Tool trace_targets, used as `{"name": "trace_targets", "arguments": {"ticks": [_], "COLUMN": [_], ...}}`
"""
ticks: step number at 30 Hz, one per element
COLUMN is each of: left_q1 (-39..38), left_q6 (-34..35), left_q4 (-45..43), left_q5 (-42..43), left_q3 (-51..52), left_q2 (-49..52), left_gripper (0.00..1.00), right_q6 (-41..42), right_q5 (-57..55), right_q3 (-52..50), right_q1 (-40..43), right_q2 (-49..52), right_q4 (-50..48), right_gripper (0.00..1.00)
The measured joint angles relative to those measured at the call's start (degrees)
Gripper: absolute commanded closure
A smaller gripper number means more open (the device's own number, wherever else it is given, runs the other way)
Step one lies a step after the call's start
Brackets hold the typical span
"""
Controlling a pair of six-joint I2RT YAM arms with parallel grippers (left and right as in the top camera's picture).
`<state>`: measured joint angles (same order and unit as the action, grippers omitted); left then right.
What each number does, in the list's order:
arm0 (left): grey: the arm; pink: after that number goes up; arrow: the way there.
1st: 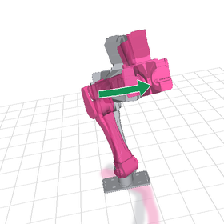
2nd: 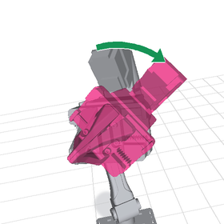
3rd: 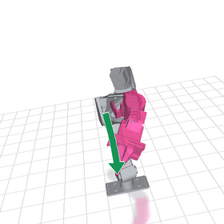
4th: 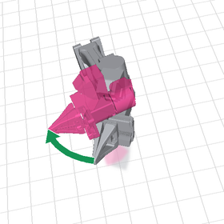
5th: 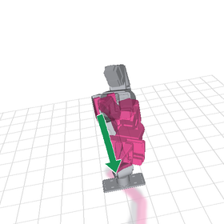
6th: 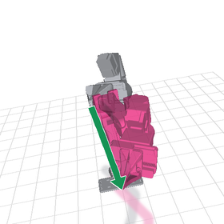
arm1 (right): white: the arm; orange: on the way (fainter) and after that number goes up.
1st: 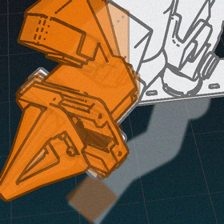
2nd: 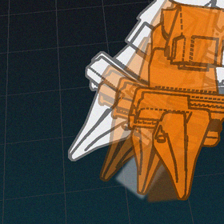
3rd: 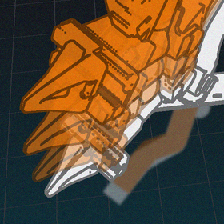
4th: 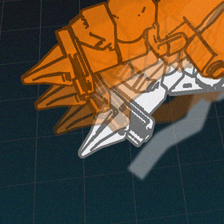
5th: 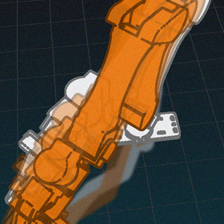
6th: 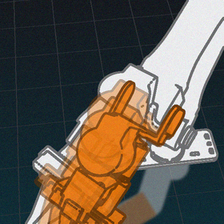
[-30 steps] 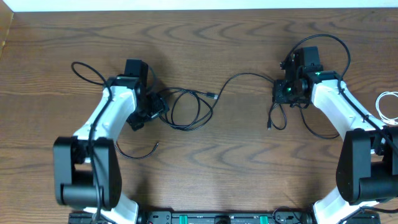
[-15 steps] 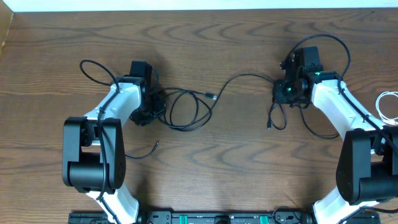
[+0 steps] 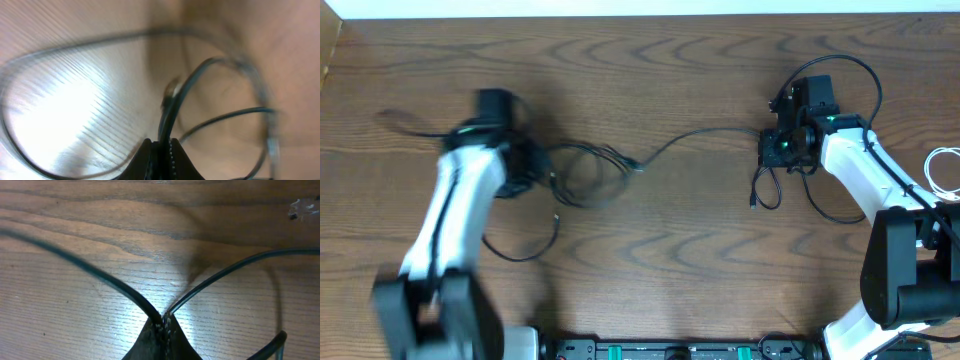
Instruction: Untangle cables
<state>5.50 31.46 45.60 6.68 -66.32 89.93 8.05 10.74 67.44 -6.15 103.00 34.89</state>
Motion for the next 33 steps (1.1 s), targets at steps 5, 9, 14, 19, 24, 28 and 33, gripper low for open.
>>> {"name": "trace_targets", "arguments": {"ticks": [5, 9, 14, 19, 24, 28, 33], "left_q1": [9.5, 16.1, 24.9, 29.3, 30.3, 30.3, 29.0], "left_q6": [3.2, 5.2, 8.8, 10.8, 11.8, 11.5, 6.9], "left_q4": [0.3, 1.0, 3.6, 3.7, 3.7, 3.7, 3.7], "left_q5": [1.1, 3.7, 5.6, 3.2, 1.4, 4.3, 10.5], "left_q3": [-1.3, -1.3, -1.3, -1.3, -1.3, -1.3, -1.3], "left_q2": [-16.0, -24.2, -29.7, -30.3, -28.4, -23.9, -16.6], "left_gripper": [0.92, 0.92, 0.92, 0.93, 0.93, 0.93, 0.92], "right_q6": [-0.5, -1.0, -0.7, 3.1, 8.6, 10.8, 11.3], "right_q5": [1.9, 5.5, 5.6, -4.0, -13.4, -15.7, -15.5], "right_q3": [0.0, 0.0, 0.0, 0.0, 0.0, 0.0, 0.0], "right_q1": [-0.2, -1.9, -2.0, -0.5, 4.5, 5.3, 5.2], "right_q2": [0.0, 0.0, 0.0, 0.0, 0.0, 0.0, 0.0], "right_q4": [0.0, 0.0, 0.5, 2.4, 3.6, 3.7, 3.3], "right_gripper": [0.99, 0.99, 0.99, 0.99, 0.99, 0.99, 0.99]}}
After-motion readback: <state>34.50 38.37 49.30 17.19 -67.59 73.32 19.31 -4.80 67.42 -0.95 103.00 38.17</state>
